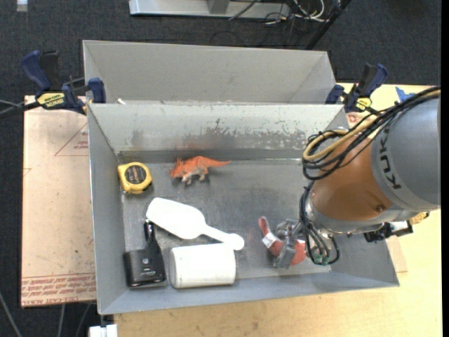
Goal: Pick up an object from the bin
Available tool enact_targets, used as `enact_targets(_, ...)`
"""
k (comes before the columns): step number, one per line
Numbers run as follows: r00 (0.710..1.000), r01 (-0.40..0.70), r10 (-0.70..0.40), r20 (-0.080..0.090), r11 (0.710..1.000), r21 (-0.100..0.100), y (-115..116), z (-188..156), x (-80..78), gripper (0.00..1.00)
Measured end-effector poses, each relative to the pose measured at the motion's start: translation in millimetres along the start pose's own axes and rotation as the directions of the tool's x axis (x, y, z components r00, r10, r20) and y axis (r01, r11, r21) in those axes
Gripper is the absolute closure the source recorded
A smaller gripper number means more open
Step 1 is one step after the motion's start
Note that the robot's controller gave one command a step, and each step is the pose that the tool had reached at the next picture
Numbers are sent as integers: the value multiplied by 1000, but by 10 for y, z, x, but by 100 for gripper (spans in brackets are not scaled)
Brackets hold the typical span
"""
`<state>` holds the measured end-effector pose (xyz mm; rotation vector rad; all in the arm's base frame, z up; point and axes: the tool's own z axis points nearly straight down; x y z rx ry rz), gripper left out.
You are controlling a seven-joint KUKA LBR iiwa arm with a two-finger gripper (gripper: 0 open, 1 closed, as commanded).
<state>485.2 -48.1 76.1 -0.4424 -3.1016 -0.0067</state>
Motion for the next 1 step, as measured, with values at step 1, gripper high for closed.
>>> enact_targets(1, 1000, 0, 0, -2, 1000, 0, 0, -195, 11, 100)
